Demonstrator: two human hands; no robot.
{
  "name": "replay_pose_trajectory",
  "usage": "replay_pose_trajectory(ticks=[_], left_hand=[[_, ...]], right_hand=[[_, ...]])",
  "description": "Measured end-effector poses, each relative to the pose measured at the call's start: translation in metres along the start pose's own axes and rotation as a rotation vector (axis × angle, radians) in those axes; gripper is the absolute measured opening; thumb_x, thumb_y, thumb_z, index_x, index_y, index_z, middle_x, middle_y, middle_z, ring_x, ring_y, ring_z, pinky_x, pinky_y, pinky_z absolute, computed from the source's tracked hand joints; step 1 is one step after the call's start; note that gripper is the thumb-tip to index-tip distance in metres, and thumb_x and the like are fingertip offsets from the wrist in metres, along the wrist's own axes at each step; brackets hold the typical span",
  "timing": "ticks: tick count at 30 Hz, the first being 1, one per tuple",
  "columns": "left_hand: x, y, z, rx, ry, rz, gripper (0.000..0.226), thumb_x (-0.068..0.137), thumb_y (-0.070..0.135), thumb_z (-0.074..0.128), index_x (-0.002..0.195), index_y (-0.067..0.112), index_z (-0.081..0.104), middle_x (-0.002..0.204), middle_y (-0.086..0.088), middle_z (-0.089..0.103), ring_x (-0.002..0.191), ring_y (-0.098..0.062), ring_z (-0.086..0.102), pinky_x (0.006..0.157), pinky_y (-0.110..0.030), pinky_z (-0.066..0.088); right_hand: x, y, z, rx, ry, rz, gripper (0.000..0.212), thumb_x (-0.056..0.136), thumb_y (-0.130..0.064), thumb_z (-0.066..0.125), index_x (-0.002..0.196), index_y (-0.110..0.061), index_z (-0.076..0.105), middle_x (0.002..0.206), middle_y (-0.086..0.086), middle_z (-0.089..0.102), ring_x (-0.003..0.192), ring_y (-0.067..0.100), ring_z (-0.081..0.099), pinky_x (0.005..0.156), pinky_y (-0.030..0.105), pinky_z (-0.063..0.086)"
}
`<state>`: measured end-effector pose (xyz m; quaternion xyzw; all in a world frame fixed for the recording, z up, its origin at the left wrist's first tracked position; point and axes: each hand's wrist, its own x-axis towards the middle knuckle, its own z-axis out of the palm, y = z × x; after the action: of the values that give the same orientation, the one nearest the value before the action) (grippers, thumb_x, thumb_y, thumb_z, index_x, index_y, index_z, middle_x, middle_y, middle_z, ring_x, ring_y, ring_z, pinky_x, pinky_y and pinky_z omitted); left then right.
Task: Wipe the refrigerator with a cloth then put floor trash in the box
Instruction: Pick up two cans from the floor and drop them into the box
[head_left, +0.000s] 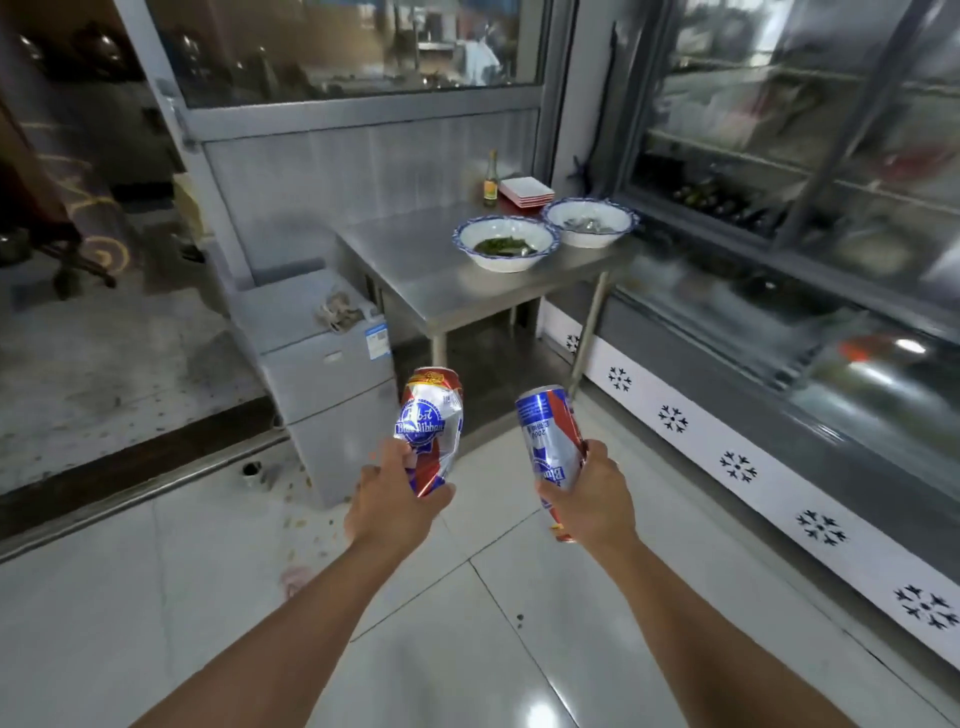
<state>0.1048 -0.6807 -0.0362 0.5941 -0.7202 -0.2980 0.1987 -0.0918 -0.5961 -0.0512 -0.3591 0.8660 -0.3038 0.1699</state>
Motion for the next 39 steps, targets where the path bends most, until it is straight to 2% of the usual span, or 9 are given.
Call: replay_pose_trajectory(ticks=[6,10,14,20,24,27,31,36,39], left_hand=[[-0.049,0.068,0.055,-0.009,-0.133,0.175,0.054,0.072,0.046,0.072,0.105,0.031,0.032,0.110,0.001,0.048,0.095,-0.021,0.054,0.077,-0.036,0.051],[-0.099,0.117,0.104,-0.020,-0.235,0.270,0.054,0.072,0.044,0.073,0.105,0.033,0.031,0.114,-0.001,0.050,0.098,-0.022,0.054,0.082,-0.041,0.053],[-0.165,0.163,0.158,0.013,-0.320,0.360,0.053,0.072,0.047,0.072,0.101,0.035,0.029,0.110,-0.002,0.051,0.091,-0.019,0.055,0.075,-0.032,0.052],[-0.276,0.231,0.240,0.020,-0.447,0.472,0.053,0.071,0.049,0.071,0.099,0.035,0.028,0.103,0.001,0.052,0.087,-0.017,0.053,0.073,-0.032,0.050],[-0.351,0.278,0.291,0.016,-0.567,0.556,0.053,0.071,0.049,0.071,0.099,0.035,0.028,0.104,-0.001,0.051,0.087,-0.016,0.053,0.067,-0.027,0.044],[-0.399,0.312,0.328,0.054,-0.644,0.631,0.055,0.071,0.050,0.071,0.101,0.035,0.028,0.105,-0.001,0.051,0.086,-0.016,0.053,0.066,-0.027,0.045],[-0.450,0.356,0.378,0.079,-0.752,0.709,0.055,0.072,0.052,0.069,0.107,0.033,0.030,0.110,-0.001,0.053,0.092,-0.018,0.057,0.077,-0.035,0.054],[-0.494,0.420,0.450,0.101,-0.857,0.806,0.059,0.073,0.054,0.068,0.113,0.031,0.032,0.113,-0.001,0.054,0.095,-0.019,0.057,0.080,-0.037,0.055],[-0.517,0.467,0.491,0.083,-0.905,0.870,0.055,0.072,0.054,0.069,0.107,0.031,0.033,0.108,0.002,0.057,0.091,-0.020,0.058,0.076,-0.037,0.054]], right_hand=[[-0.043,0.076,-0.071,0.065,0.138,0.181,0.077,0.074,-0.043,0.075,0.132,-0.014,0.035,0.123,0.007,0.054,0.106,0.020,0.059,0.080,0.030,0.053],[-0.079,0.137,-0.123,0.130,0.229,0.287,0.075,0.074,-0.040,0.076,0.133,-0.015,0.036,0.124,0.007,0.054,0.102,0.021,0.060,0.070,0.027,0.053],[-0.125,0.209,-0.180,0.153,0.292,0.389,0.075,0.074,-0.039,0.076,0.134,-0.016,0.037,0.125,0.006,0.056,0.101,0.020,0.062,0.060,0.022,0.051],[-0.207,0.322,-0.268,0.228,0.398,0.530,0.064,0.072,-0.031,0.077,0.123,-0.014,0.043,0.110,0.009,0.060,0.087,0.027,0.065,0.062,0.041,0.060],[-0.254,0.392,-0.321,0.191,0.483,0.625,0.065,0.076,-0.035,0.075,0.126,-0.014,0.040,0.117,0.008,0.058,0.094,0.023,0.063,0.054,0.027,0.054],[-0.282,0.438,-0.357,0.163,0.561,0.702,0.066,0.077,-0.037,0.074,0.128,-0.014,0.038,0.123,0.007,0.057,0.100,0.023,0.061,0.060,0.024,0.048],[-0.313,0.495,-0.399,0.174,0.658,0.801,0.068,0.077,-0.035,0.074,0.131,-0.015,0.036,0.124,0.007,0.056,0.102,0.024,0.060,0.061,0.025,0.051],[-0.330,0.566,-0.453,0.163,0.752,0.929,0.069,0.077,-0.037,0.074,0.130,-0.015,0.037,0.125,0.008,0.054,0.104,0.023,0.059,0.074,0.034,0.056],[-0.334,0.603,-0.488,0.153,0.811,1.001,0.070,0.076,-0.039,0.074,0.130,-0.015,0.037,0.125,0.007,0.054,0.105,0.024,0.059,0.076,0.036,0.057]])
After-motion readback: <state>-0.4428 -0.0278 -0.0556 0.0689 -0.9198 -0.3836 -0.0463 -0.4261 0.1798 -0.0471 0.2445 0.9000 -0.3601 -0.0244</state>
